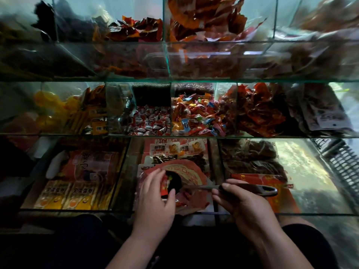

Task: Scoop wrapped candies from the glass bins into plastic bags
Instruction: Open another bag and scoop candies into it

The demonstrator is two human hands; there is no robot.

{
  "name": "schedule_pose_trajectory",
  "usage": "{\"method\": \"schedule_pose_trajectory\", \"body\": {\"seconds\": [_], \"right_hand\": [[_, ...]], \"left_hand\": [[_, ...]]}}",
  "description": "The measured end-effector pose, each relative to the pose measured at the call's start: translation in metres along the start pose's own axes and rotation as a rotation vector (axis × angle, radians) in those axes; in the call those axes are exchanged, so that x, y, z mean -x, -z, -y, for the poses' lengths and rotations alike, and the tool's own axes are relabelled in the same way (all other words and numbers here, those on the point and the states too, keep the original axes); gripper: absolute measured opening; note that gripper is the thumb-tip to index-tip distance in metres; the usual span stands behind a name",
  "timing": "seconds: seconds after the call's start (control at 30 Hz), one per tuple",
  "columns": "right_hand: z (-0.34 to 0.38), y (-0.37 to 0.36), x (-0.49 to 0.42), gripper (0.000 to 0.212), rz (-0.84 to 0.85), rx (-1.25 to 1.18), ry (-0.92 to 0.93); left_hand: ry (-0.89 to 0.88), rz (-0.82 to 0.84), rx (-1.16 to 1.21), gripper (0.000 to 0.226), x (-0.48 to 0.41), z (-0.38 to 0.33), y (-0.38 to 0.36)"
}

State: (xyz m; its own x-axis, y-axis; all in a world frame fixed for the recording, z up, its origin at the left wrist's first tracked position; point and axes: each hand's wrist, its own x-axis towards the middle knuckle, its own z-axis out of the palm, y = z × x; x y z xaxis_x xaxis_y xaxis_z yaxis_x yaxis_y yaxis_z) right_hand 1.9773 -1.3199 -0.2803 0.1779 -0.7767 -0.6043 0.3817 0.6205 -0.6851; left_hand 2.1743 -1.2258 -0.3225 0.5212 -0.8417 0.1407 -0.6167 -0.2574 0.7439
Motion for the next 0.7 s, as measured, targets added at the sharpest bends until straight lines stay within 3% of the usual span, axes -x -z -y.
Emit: {"method": "schedule_pose_trajectory", "body": {"seconds": [0.27,0.5,0.6,0.7], "right_hand": [[0.016,0.020,0.039,0.024,0.146,-0.006,0.097],[0.033,0.004,0.063,0.026,0.199,-0.019,0.199],[0.048,-0.006,0.062,0.023,0.163,-0.101,0.227],[0.065,-0.015,0.055,0.020,0.129,-0.230,0.245]], "left_hand": [[0.132,0.190,-0.252,0.073,-0.018,0.003,-0.020],[-0.045,-0.004,-0.257,0.067,-0.024,-0.015,-0.017],[-0.160,-0.049,-0.241,0.056,-0.052,-0.036,-0.012],[-0.232,-0.066,-0.174,0.059,-0.093,-0.064,-0.009]]}}
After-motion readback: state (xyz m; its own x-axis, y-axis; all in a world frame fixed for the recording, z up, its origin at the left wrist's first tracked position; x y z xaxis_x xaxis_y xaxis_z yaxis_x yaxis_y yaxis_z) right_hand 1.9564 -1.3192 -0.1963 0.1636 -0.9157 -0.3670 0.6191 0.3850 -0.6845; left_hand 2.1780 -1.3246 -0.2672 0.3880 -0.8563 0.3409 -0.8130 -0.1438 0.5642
